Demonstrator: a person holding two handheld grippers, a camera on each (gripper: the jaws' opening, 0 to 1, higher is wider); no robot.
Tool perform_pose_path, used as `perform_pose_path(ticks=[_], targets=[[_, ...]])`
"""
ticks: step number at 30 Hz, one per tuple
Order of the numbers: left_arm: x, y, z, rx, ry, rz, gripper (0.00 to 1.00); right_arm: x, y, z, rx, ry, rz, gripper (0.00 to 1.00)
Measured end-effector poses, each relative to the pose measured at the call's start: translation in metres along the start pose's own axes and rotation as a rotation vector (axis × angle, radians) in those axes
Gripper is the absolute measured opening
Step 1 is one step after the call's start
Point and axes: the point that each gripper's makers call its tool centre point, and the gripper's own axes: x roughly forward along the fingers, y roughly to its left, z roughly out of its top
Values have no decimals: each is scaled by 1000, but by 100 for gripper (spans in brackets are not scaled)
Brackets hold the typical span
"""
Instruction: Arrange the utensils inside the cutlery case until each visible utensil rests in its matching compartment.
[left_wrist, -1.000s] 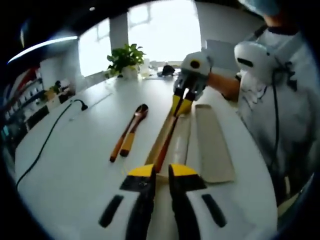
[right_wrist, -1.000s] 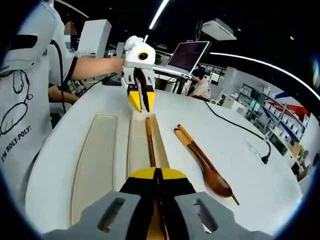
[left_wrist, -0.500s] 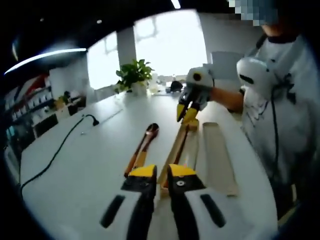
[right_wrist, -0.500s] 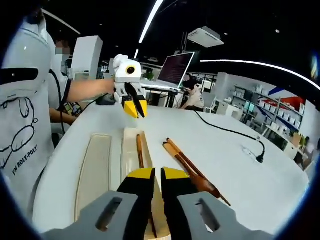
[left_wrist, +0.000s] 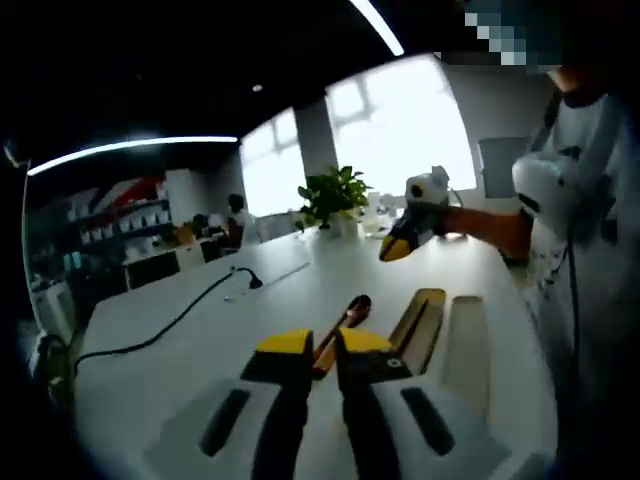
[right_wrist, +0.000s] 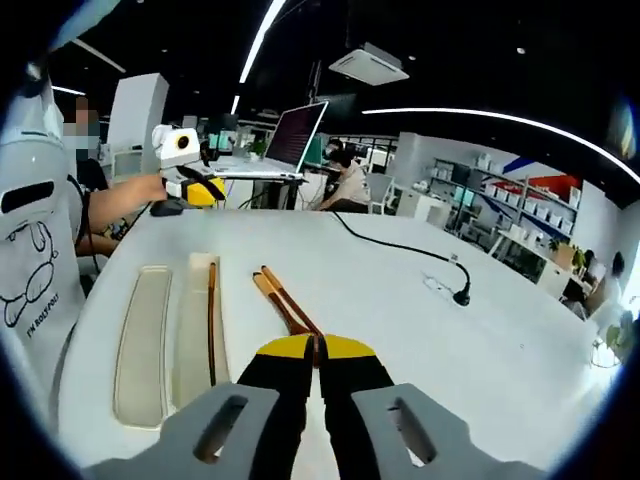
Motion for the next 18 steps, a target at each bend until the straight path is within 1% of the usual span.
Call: perform_pose_path(ticks=[1, 2, 3, 4, 5, 6, 8, 9, 10, 12, 14, 16, 17, 18], targets=[[-1, 1, 1, -1, -7, 22, 9, 0, -5, 0, -2, 3, -14, 1], [-3, 1, 1, -20, -6, 38, 9, 1, -8, 0, -5, 9, -17, 0], [-6, 2, 3, -31, -30, 70, 9, 2, -12, -2, -9, 24, -14, 0], [-7, 1, 4, -46, -45, 88, 9, 3, -15, -6, -15, 44, -17, 0], [-9, -2, 4, -58, -49, 93, 9, 5, -18, -9, -22, 60, -17, 0], [-10, -4, 3, -57, -52, 101, 9, 6, -20, -12, -26, 77, -9, 0], [-13, -6, 3, -56, -78, 137, 9, 10, -23, -19, -24, 106, 8, 0], [-14, -9, 2, -59, -86, 143, 9, 12, -23, -24, -26, 124, 21, 1], [-15, -11, 1, -66, -94, 146, 9, 14, -21, -30, -29, 153, 55, 4], [-17, -16, -1, -77, -99, 148, 9, 18, -20, -37, -50, 180, 80, 5], [-21, -17, -2, -83, -105, 158, 9, 22, -21, -42, -49, 200, 90, 5], [-25, -15, 0, -97, -128, 175, 8, 26, -23, -47, -52, 218, 97, 5], [-27, -15, 2, -112, -148, 178, 8, 27, -24, -48, -53, 223, 99, 5], [-27, -16, 2, -124, -154, 174, 8, 29, -25, -49, -56, 229, 101, 5]])
